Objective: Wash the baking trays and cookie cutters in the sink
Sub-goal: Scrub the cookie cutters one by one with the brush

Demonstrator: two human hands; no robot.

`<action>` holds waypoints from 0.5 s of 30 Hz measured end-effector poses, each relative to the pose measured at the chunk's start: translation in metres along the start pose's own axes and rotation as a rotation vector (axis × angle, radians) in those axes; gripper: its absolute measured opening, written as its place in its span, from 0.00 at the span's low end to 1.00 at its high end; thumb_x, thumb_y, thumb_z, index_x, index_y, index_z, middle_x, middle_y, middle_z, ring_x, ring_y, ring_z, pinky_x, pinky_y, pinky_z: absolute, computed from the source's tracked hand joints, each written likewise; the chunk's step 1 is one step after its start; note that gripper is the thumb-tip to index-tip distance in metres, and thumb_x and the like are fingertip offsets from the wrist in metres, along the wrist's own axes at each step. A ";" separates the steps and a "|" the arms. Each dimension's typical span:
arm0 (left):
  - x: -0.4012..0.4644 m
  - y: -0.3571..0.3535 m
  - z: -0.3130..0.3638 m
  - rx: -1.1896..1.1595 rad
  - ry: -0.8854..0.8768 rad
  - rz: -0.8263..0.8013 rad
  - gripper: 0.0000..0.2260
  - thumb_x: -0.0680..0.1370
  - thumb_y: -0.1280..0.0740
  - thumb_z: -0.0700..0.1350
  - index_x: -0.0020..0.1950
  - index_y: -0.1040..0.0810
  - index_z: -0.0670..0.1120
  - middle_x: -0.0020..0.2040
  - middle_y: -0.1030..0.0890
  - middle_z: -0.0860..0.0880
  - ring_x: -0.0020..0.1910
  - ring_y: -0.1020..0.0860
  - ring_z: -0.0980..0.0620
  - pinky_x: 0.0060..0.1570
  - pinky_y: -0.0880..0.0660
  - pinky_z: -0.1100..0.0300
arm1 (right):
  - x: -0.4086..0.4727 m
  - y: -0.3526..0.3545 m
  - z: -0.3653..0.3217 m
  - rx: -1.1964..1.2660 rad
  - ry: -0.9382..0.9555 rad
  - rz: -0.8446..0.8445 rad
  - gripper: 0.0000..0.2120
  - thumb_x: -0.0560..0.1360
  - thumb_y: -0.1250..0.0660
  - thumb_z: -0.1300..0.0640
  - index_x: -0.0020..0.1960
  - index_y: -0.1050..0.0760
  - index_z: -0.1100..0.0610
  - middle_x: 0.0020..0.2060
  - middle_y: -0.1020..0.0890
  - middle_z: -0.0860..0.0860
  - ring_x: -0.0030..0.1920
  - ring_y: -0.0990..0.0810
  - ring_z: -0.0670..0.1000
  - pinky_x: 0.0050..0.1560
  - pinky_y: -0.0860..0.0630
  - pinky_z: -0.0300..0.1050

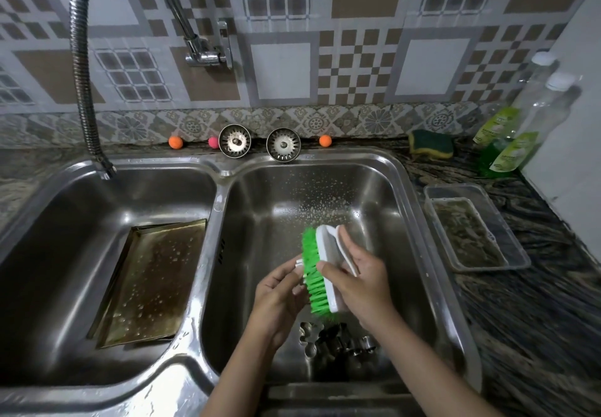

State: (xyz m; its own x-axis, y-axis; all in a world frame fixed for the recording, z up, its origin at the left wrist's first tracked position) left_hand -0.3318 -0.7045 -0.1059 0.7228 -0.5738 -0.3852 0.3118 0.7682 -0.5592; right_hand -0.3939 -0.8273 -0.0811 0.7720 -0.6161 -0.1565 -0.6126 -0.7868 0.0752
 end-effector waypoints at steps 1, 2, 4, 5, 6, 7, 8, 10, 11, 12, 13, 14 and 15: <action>-0.002 -0.002 -0.001 -0.002 0.017 -0.022 0.12 0.76 0.39 0.34 0.59 0.24 0.36 0.33 0.17 0.47 0.28 0.21 0.56 0.31 0.22 0.63 | 0.003 0.002 0.000 -0.009 0.009 0.035 0.39 0.63 0.24 0.49 0.71 0.33 0.45 0.64 0.23 0.45 0.59 0.21 0.46 0.59 0.23 0.52; -0.004 -0.003 -0.002 -0.003 0.031 -0.032 0.12 0.76 0.39 0.33 0.58 0.24 0.36 0.34 0.17 0.47 0.27 0.21 0.56 0.31 0.23 0.64 | 0.007 0.004 -0.001 -0.024 0.022 0.064 0.38 0.64 0.24 0.51 0.71 0.33 0.46 0.64 0.24 0.44 0.60 0.22 0.45 0.61 0.23 0.51; -0.006 0.003 -0.002 0.003 0.036 -0.012 0.13 0.73 0.35 0.35 0.56 0.21 0.38 0.39 0.17 0.45 0.31 0.20 0.55 0.33 0.22 0.64 | 0.013 0.005 -0.006 -0.058 0.049 0.104 0.35 0.69 0.25 0.57 0.72 0.35 0.49 0.65 0.26 0.42 0.61 0.24 0.42 0.61 0.25 0.43; -0.007 0.006 0.001 0.000 0.030 -0.004 0.13 0.71 0.33 0.37 0.55 0.20 0.40 0.43 0.17 0.43 0.33 0.19 0.54 0.36 0.21 0.63 | 0.015 0.004 -0.009 -0.067 0.061 0.114 0.35 0.70 0.25 0.58 0.73 0.35 0.50 0.65 0.27 0.41 0.61 0.25 0.41 0.59 0.26 0.38; -0.007 0.012 0.004 -0.007 0.021 0.004 0.14 0.69 0.32 0.38 0.54 0.19 0.41 0.46 0.17 0.42 0.36 0.18 0.52 0.38 0.21 0.63 | 0.016 0.002 -0.012 -0.067 0.075 0.117 0.34 0.70 0.26 0.58 0.73 0.36 0.50 0.65 0.28 0.40 0.61 0.26 0.39 0.56 0.27 0.32; -0.008 0.018 0.009 -0.012 0.011 0.011 0.15 0.68 0.29 0.40 0.54 0.18 0.42 0.49 0.17 0.41 0.39 0.17 0.51 0.40 0.20 0.62 | 0.016 -0.001 -0.014 -0.064 0.090 0.111 0.34 0.70 0.26 0.59 0.73 0.36 0.51 0.65 0.29 0.39 0.62 0.28 0.38 0.54 0.29 0.27; -0.011 0.023 0.018 -0.021 -0.002 0.009 0.19 0.66 0.24 0.42 0.55 0.19 0.43 0.50 0.17 0.41 0.42 0.17 0.49 0.41 0.20 0.61 | 0.015 -0.005 -0.016 -0.062 0.100 0.101 0.34 0.71 0.26 0.60 0.73 0.36 0.52 0.65 0.30 0.38 0.62 0.29 0.37 0.52 0.31 0.23; -0.021 0.039 0.045 -0.005 -0.058 0.006 0.33 0.56 0.17 0.47 0.59 0.21 0.45 0.52 0.16 0.42 0.46 0.16 0.48 0.43 0.19 0.59 | 0.013 -0.009 -0.016 -0.070 0.115 0.068 0.34 0.71 0.26 0.61 0.73 0.36 0.54 0.66 0.32 0.38 0.64 0.30 0.37 0.51 0.32 0.20; -0.027 0.051 0.061 0.027 -0.095 0.011 0.37 0.53 0.17 0.48 0.60 0.21 0.45 0.53 0.16 0.43 0.47 0.16 0.47 0.44 0.19 0.58 | 0.011 -0.009 -0.014 -0.069 0.122 0.051 0.34 0.71 0.26 0.62 0.73 0.36 0.55 0.66 0.32 0.39 0.65 0.31 0.38 0.51 0.32 0.20; -0.036 0.065 0.080 0.075 -0.132 0.023 0.38 0.52 0.17 0.49 0.60 0.22 0.45 0.52 0.16 0.43 0.46 0.17 0.47 0.44 0.19 0.57 | 0.008 -0.009 -0.011 -0.075 0.123 0.037 0.34 0.70 0.26 0.62 0.73 0.36 0.56 0.67 0.32 0.41 0.65 0.31 0.39 0.51 0.32 0.20; -0.044 0.082 0.097 0.138 -0.157 0.048 0.37 0.53 0.17 0.49 0.60 0.21 0.44 0.51 0.16 0.42 0.45 0.17 0.47 0.44 0.19 0.57 | 0.005 -0.008 -0.005 -0.091 0.122 0.022 0.34 0.70 0.26 0.63 0.73 0.36 0.56 0.67 0.31 0.42 0.66 0.31 0.40 0.51 0.32 0.20; -0.052 0.103 0.113 0.227 -0.165 0.094 0.34 0.54 0.17 0.49 0.59 0.20 0.45 0.49 0.17 0.42 0.43 0.17 0.48 0.43 0.19 0.57 | 0.002 -0.007 0.000 -0.114 0.115 0.012 0.34 0.70 0.26 0.63 0.73 0.35 0.56 0.67 0.31 0.42 0.65 0.30 0.41 0.51 0.31 0.21; -0.058 0.126 0.127 0.358 -0.150 0.151 0.30 0.57 0.18 0.48 0.58 0.19 0.45 0.49 0.17 0.42 0.43 0.17 0.47 0.44 0.19 0.57 | -0.001 -0.006 0.006 -0.131 0.105 0.001 0.34 0.70 0.26 0.63 0.72 0.35 0.56 0.67 0.30 0.42 0.65 0.29 0.42 0.52 0.31 0.21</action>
State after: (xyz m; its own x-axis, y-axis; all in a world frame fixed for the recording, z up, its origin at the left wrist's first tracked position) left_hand -0.2564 -0.5386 -0.0606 0.8504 -0.4197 -0.3173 0.3711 0.9060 -0.2037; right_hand -0.3920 -0.8219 -0.0875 0.7888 -0.6124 -0.0530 -0.5917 -0.7798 0.2042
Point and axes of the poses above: each hand's wrist, its own x-axis towards the middle knuckle, its own y-axis out of the back of the hand, z = x × y, the point moved 6 cm from there along x, towards the middle knuckle
